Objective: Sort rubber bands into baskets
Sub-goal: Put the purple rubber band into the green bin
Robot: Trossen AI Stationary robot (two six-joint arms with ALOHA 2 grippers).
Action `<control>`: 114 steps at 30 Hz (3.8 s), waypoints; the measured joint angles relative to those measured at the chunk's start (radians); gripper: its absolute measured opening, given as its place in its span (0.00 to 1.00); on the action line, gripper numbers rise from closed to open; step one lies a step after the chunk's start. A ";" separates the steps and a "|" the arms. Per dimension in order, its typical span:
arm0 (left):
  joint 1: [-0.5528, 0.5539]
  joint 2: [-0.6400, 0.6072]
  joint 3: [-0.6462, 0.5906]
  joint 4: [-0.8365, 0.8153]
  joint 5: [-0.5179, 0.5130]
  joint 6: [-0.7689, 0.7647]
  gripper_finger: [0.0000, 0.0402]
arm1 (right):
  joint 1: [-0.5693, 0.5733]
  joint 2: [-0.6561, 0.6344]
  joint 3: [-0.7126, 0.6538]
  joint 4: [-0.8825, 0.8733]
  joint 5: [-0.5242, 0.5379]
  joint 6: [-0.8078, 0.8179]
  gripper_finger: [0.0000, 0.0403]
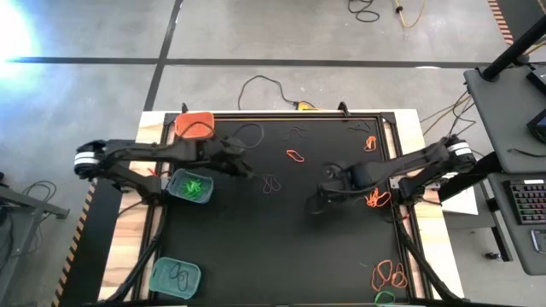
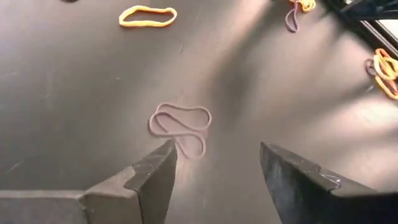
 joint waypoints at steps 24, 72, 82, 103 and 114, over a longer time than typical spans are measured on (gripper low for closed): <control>0.019 0.429 0.020 0.265 -0.043 0.020 0.53 | -0.003 -0.068 -0.362 0.239 -0.114 0.153 0.48; -0.235 -0.194 0.009 -0.457 0.053 0.169 0.00 | -0.063 0.128 -0.372 0.348 -0.100 0.123 0.33; -0.385 -0.305 -0.014 -0.652 0.105 0.060 0.00 | -0.064 0.196 -0.373 0.331 -0.174 0.002 0.06; -0.889 -0.378 -0.106 -0.651 0.179 -0.411 0.00 | -0.028 0.467 0.432 0.415 -0.032 -0.440 0.02; -1.144 -0.302 -0.131 -0.370 0.156 -0.651 0.00 | -0.032 0.881 0.960 0.344 -0.018 -0.664 0.02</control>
